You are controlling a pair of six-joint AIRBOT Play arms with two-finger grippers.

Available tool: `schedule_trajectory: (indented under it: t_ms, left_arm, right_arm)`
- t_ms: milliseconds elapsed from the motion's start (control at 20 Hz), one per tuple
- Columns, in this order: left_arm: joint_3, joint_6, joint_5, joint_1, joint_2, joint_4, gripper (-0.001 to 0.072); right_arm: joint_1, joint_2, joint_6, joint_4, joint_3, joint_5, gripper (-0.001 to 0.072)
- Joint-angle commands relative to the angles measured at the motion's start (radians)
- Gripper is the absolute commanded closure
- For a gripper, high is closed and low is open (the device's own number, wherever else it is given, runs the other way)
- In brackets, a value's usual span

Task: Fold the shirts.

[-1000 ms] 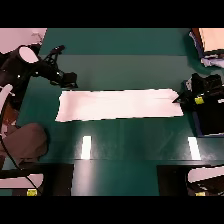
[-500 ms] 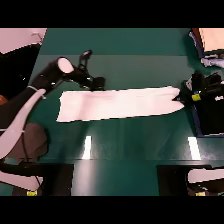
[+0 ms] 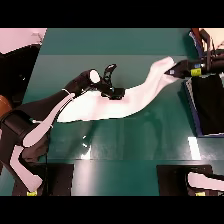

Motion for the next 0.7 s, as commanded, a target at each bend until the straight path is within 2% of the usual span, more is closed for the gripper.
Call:
schedule_trajectory:
  t_ms: [0,100,350,500,650]
  left_arm:
    - [0.010,0.004,-0.074,-0.010,-0.018,0.071,0.0686]
    - [0.010,0.003,-0.116,-0.010,-0.018,0.125,0.0686]
    - [0.016,0.004,-0.137,0.019,-0.002,0.145,0.0686]
    - [0.016,0.007,-0.173,0.132,0.102,0.197,0.0686]
    - [0.016,0.057,-0.211,0.313,0.276,0.240,0.0686]
  right_arm:
    - [0.117,0.011,0.037,0.011,0.113,-0.011,0.0695]
    - [0.159,0.011,0.043,0.011,0.141,-0.031,0.0695]
    - [0.261,0.011,0.042,0.013,0.147,-0.106,0.0695]
    - [0.369,-0.006,0.042,0.014,0.155,-0.180,0.0695]
    - [0.539,-0.118,0.041,0.013,0.252,-0.241,0.0694]
